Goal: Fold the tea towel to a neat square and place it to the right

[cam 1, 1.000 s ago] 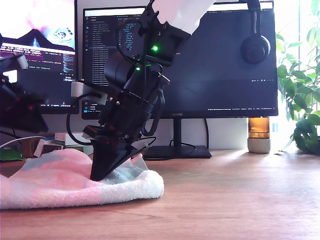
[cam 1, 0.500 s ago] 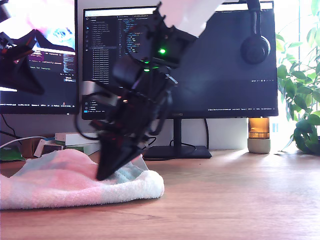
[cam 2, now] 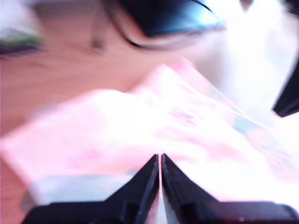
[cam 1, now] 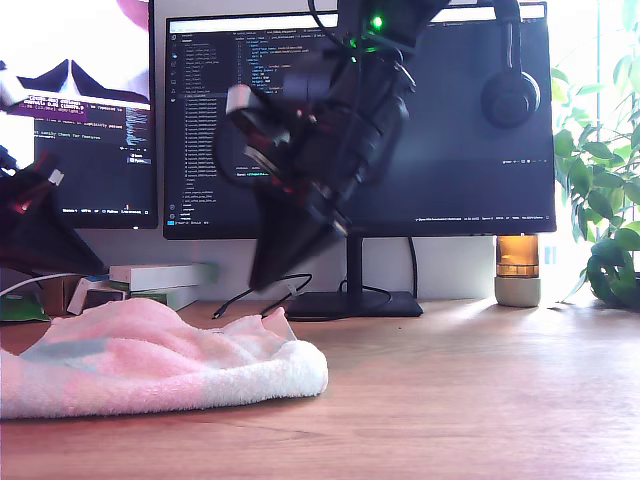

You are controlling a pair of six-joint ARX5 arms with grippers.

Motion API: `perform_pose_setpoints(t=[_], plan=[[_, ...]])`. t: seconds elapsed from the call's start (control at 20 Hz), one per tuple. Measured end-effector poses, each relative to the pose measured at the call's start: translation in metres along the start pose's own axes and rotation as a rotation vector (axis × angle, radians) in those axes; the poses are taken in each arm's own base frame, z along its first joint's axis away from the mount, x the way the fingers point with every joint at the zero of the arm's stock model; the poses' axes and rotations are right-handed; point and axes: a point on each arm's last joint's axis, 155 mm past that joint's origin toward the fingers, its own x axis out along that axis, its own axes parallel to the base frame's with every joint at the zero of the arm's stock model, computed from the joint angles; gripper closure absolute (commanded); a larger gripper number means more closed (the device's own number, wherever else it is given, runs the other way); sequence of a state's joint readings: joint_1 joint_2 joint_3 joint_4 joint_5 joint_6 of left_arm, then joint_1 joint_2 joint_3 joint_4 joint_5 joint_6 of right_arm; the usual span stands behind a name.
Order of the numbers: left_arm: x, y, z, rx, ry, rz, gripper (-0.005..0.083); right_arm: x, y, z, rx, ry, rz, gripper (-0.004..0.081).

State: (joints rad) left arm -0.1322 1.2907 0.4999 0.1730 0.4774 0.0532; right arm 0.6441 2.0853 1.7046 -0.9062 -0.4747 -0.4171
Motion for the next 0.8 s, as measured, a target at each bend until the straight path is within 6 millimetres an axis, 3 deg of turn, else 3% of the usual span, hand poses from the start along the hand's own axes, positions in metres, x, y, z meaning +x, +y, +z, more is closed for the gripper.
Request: perform_pose_setpoints(t=[0.15, 0.25, 0.4, 0.6, 0.8], plan=[[0.004, 0.0, -0.019, -0.035, 0.069, -0.004, 0.0795, 0.014, 0.008, -0.019, 0.016, 0.045, 0.034, 0.078], [0.009, 0.001, -0.045, -0.096, 0.158, -0.007, 0.0795, 0.024, 0.011, -0.036, 0.034, 0.08, 0.052, 0.078], [0.011, 0.002, -0.075, -0.155, 0.265, -0.001, 0.0795, 0.036, 0.009, -0.046, 0.033, 0.08, 0.051, 0.0781], [0.006, 0.023, -0.086, -0.154, 0.31, 0.122, 0.0795, 0.041, -0.005, -0.052, 0.028, 0.098, -0.017, 0.0781], [0.004, 0.026, -0.087, -0.154, 0.329, 0.157, 0.0795, 0.041, -0.009, -0.055, 0.079, 0.112, -0.039, 0.0781]])
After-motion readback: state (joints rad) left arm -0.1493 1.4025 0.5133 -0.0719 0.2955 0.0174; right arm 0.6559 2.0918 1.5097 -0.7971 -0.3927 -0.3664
